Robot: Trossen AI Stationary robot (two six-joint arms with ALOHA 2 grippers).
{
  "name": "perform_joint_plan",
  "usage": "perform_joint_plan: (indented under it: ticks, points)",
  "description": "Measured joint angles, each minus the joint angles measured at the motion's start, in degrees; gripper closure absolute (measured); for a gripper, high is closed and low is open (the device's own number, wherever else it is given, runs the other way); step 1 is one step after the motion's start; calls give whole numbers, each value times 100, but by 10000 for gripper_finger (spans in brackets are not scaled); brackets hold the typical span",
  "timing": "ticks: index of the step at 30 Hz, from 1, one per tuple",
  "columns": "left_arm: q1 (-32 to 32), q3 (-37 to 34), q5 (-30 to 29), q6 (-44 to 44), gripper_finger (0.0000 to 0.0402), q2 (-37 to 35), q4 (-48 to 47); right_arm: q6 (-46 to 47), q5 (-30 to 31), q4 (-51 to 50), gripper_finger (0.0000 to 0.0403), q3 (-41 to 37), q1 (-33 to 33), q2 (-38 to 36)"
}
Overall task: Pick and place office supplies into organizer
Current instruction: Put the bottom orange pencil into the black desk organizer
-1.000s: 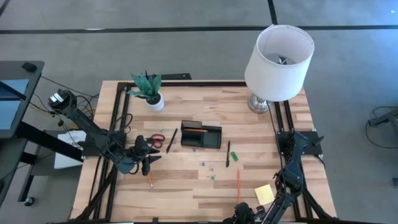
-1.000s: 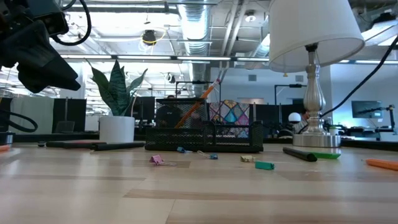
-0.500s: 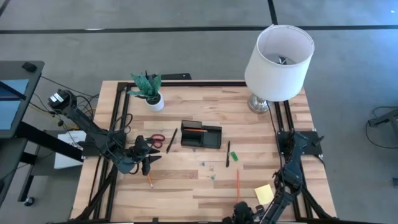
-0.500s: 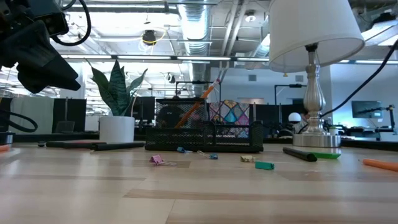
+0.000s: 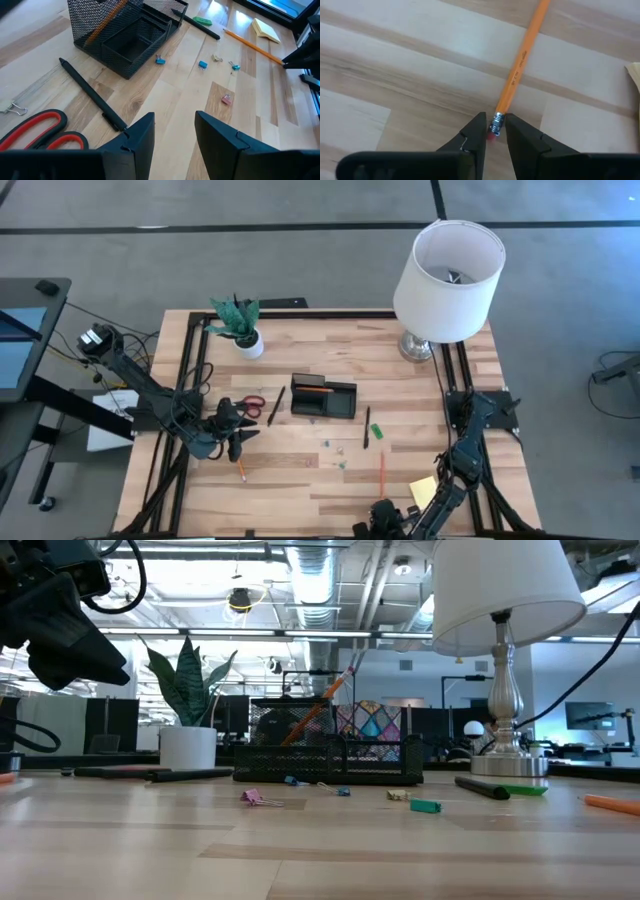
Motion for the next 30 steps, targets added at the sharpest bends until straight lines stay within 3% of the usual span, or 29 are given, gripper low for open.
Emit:
perform_joint_plan:
  ticks: [10,18,30]
  points:
    - [0,0,2,2,265,0,0,138,-108,153,335,-2,72,-7]
    - [0,0,1,-48,265,-1,0,149,-112,166,393,6,129,-7]
    - [0,0,-9,-55,265,0,0,179,176,13,398,74,298,17]
